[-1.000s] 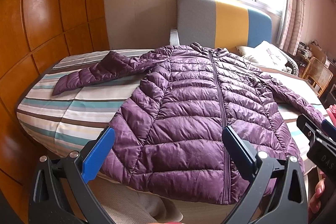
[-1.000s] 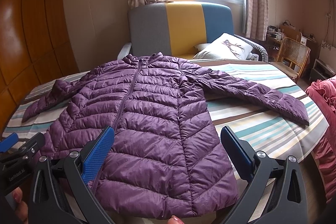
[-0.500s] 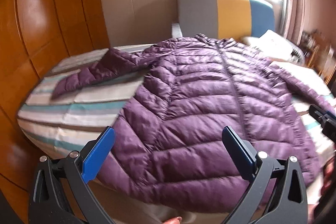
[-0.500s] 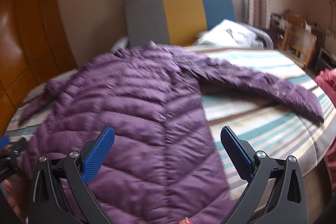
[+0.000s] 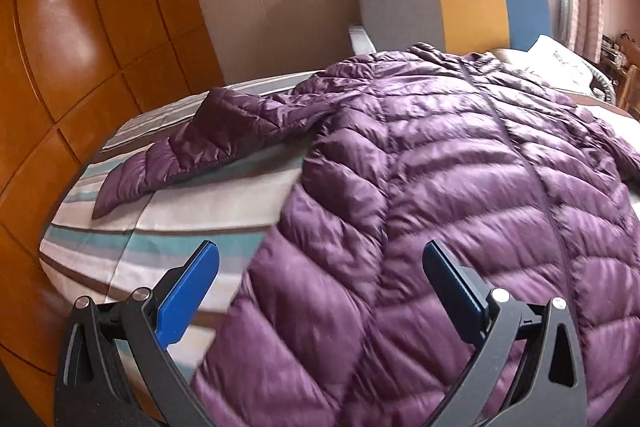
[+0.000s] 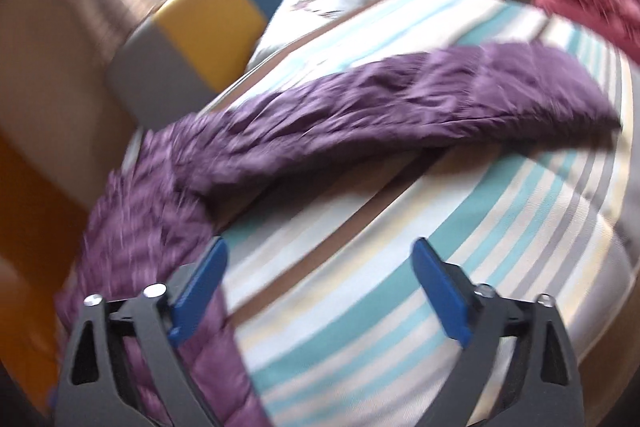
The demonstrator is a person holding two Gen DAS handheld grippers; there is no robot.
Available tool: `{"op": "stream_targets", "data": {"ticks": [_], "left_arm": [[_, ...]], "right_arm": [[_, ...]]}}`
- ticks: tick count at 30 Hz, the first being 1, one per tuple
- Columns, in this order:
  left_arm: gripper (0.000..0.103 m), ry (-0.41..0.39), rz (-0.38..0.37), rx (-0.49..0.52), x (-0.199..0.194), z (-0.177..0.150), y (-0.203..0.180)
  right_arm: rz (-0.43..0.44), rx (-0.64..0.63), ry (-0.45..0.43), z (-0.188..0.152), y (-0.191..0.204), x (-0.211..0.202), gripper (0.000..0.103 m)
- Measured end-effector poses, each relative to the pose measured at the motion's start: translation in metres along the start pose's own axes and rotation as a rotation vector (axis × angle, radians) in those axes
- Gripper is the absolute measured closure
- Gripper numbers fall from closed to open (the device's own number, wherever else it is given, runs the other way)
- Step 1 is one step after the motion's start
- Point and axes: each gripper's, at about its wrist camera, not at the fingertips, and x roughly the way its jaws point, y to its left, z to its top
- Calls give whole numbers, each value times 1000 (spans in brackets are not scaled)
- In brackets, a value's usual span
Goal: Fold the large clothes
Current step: 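Grasp the jacket sleeve nearest the right tool and lift it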
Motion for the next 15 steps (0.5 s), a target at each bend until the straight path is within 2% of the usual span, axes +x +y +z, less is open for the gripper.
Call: {"op": "stream_targets", "data": {"ticks": [2, 4, 8, 12, 15], "left_arm": [[2, 11, -8, -3, 13, 4, 3], [2, 22, -26, -8, 24, 7, 6], [2, 34, 9, 3, 43, 8, 8], [2, 61, 3, -11, 55, 2, 11], [2, 56, -3, -4, 58, -2, 10]], "right_arm": [[14, 141, -5, 12, -23, 10, 25], [40, 250, -31, 23, -43, 16, 36], [30, 359, -96, 42, -69, 19, 39], [29, 459, -130, 54, -85, 25, 46], [29, 501, -143, 62, -90, 29, 46]]}}
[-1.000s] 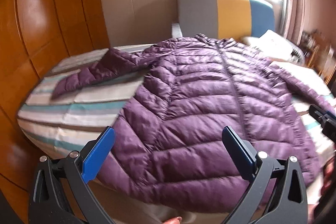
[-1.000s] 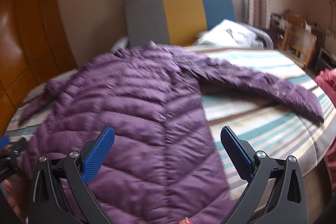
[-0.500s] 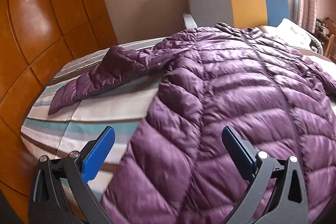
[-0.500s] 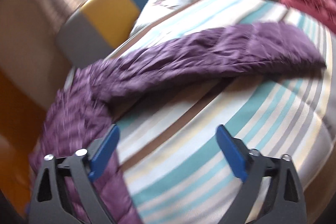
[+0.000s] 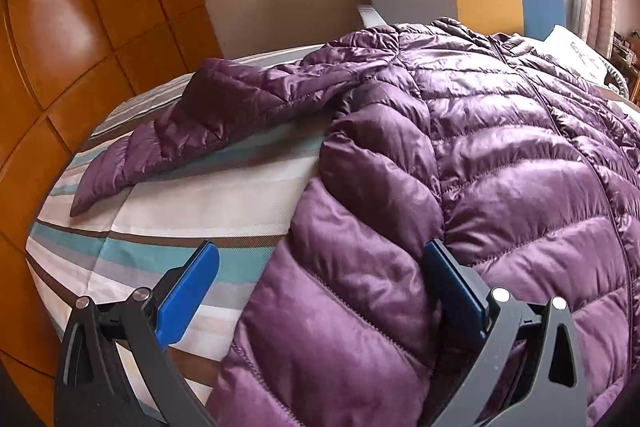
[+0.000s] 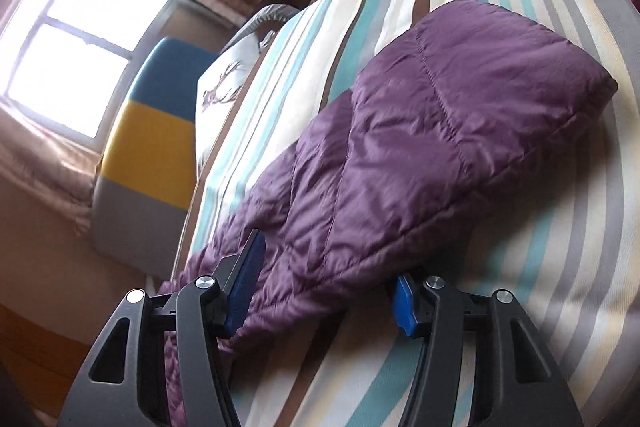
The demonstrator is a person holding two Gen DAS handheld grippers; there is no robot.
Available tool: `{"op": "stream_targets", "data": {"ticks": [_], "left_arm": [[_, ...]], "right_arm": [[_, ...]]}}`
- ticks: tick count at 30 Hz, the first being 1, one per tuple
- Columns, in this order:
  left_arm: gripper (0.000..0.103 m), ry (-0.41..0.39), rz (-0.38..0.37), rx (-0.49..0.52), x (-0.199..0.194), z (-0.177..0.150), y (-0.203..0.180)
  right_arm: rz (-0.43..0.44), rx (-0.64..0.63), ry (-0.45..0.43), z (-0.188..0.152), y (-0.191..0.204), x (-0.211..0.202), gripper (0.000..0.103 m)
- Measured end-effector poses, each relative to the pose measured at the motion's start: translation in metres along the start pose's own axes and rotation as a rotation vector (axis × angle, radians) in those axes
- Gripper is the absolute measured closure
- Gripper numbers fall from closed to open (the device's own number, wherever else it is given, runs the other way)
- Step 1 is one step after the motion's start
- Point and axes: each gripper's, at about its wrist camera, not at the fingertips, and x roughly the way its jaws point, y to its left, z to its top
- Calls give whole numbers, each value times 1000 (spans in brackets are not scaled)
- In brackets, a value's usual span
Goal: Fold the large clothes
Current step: 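Grasp the jacket sleeve nearest the right tool and lift it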
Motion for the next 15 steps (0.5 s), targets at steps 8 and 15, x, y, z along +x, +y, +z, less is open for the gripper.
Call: {"op": "stream_targets", "data": {"ticks": [8, 15], "left_arm": [[2, 25, -85, -96, -1, -14, 8], [2, 47, -109, -107, -7, -13, 1]], "right_arm": [[-56, 16, -8, 21, -15, 7, 83], [-181, -214, -58, 26, 30, 10, 87]]}}
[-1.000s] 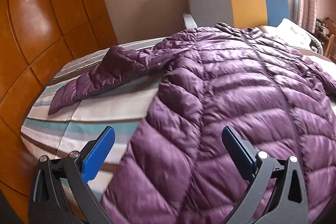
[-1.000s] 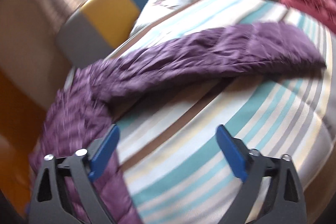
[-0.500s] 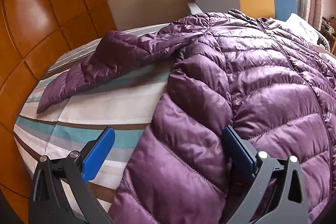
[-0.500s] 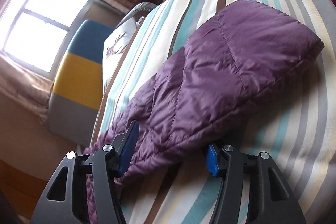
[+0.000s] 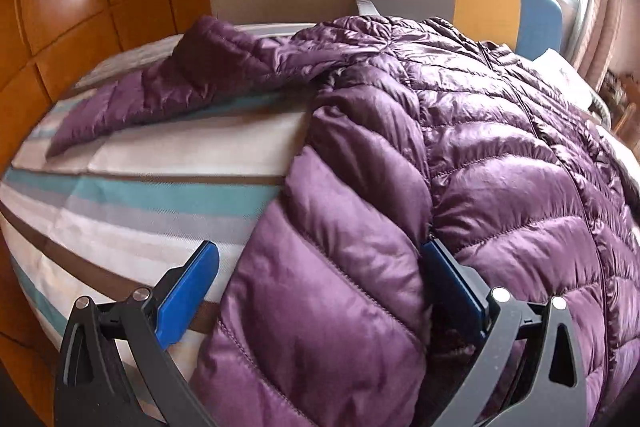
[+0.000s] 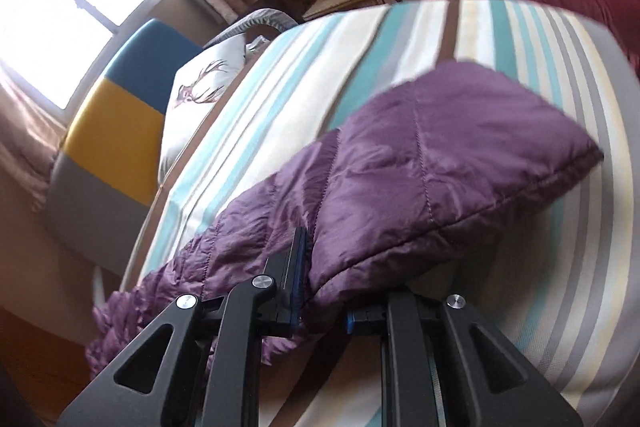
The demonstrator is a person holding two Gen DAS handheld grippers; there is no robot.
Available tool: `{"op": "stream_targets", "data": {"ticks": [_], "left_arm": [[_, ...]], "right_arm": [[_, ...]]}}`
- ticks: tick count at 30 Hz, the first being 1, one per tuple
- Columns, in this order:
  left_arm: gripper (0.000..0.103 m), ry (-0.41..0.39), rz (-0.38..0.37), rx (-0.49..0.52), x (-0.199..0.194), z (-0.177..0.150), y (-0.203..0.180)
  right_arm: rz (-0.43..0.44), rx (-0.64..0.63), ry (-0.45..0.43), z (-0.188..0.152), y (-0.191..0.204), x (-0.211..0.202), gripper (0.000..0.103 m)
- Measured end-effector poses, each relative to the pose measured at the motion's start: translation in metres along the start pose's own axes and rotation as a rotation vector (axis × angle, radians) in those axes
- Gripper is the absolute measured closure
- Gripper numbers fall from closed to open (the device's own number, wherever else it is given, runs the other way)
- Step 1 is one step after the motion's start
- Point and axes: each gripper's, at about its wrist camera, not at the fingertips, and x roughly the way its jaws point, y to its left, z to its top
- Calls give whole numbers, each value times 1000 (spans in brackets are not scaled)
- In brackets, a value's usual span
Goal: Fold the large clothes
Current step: 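Grasp the jacket sleeve nearest the right tool and lift it, then fold the held sleeve across the jacket body and open the right tool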
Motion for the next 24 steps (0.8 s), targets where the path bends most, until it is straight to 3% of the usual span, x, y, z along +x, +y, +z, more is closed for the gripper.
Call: {"op": "stream_targets", "data": {"ticks": [4, 10, 14, 18, 24], "left_arm": [[2, -101, 81, 96, -9, 17, -12], [2, -51, 64, 200, 19, 19, -35], [2, -54, 42, 164, 22, 19, -28], [2, -51, 25, 152, 23, 17, -25], [2, -39, -15, 121, 24, 14, -19]], "right_arm": [[-39, -164, -67, -2, 31, -11, 87], [-54, -381, -121, -24, 79, -19, 87], [-49, -533, -160, -42, 122, -21, 87], [-6, -750, -212, -83, 173, -33, 87], [53, -1094, -266, -172, 238, -44, 87]]}}
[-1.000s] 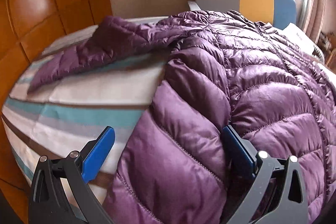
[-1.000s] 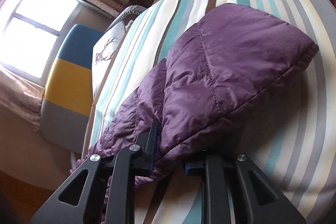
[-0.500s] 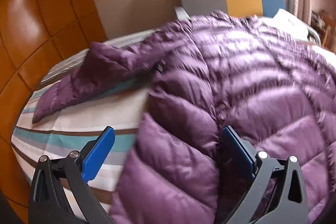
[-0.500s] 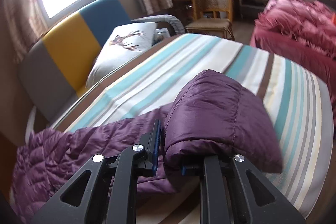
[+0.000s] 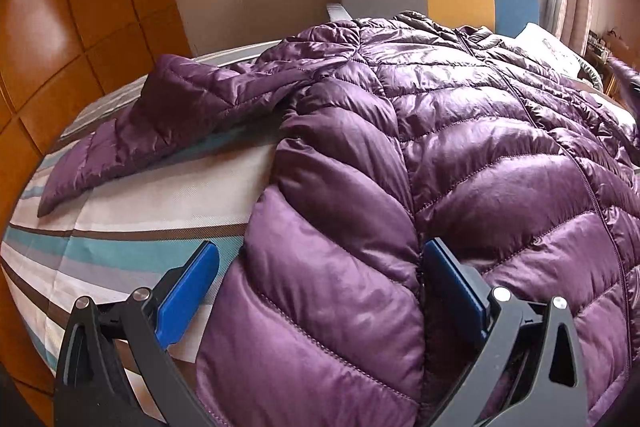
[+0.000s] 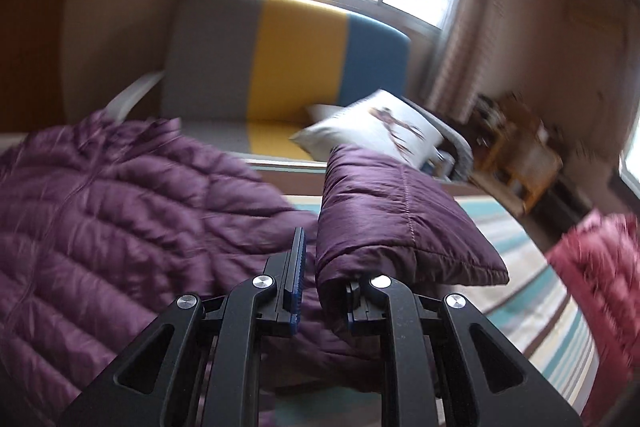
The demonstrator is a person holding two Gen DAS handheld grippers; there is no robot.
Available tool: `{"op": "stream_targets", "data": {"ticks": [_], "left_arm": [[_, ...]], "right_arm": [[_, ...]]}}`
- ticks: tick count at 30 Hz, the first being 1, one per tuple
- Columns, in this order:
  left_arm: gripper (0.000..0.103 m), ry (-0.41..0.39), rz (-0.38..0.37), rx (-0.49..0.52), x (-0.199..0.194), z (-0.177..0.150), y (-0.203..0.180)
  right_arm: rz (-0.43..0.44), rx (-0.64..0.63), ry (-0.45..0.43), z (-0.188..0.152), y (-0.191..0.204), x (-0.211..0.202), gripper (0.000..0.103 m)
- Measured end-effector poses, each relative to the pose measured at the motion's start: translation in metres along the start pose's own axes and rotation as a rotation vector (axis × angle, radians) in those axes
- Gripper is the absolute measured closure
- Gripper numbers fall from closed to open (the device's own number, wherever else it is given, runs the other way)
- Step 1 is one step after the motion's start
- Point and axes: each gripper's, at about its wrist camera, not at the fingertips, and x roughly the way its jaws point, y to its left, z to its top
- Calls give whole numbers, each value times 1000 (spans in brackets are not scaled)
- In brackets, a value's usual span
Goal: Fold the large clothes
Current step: 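Fold the held sleeve across the jacket body and open the right tool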
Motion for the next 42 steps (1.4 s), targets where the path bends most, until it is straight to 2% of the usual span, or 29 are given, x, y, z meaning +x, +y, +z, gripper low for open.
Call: {"op": "stream_targets", "data": {"ticks": [4, 7, 10, 12, 15, 17, 19, 20, 21, 22, 26, 31, 34, 38, 40, 42], "left_arm": [[2, 0, -6, -6, 0, -1, 0], [2, -1, -8, -8, 1, -1, 0], [2, -3, -5, -6, 0, -2, 0], [2, -4, -2, -4, 0, -2, -1], [2, -5, 3, -1, 0, -2, -1], [2, -4, 6, 0, 0, -2, -2], [2, 3, 7, -1, -1, -2, -2], [2, 10, 7, -2, -1, -1, -2], [2, 16, 9, -3, -2, 0, -2], [2, 23, 13, -2, -4, 1, -3], [2, 47, -3, 16, -12, 11, -10], [2, 42, 12, 50, -11, 13, -27], [2, 23, 20, 35, -11, 9, -28], [2, 39, -12, -11, -10, 11, -21], [2, 42, -28, -24, -10, 14, -21], [2, 32, -41, -29, -11, 21, -25]], "right_arm": [[32, -243, -40, -10, 69, -10, 87], [50, -502, -97, -31, 122, -22, 87], [72, -683, -139, -56, 156, -33, 87], [58, -753, -161, -68, 165, -38, 87], [77, -730, -135, -66, 160, -39, 87], [126, -677, -68, -59, 150, -37, 81], [162, -600, -32, -52, 136, -41, 57], [179, -562, -25, -50, 126, -42, 49], [199, -513, -17, -47, 117, -45, 35], [231, -456, -8, -45, 105, -48, 31], [299, -279, 10, -42, 70, -56, 31], [320, -155, 44, -26, 64, -40, 31], [360, -180, 30, -12, 89, -33, 31], [513, -338, -18, -18, 130, -52, 31], [486, -358, -61, -24, 133, -62, 31], [448, -284, -88, -22, 118, -66, 31]]}}
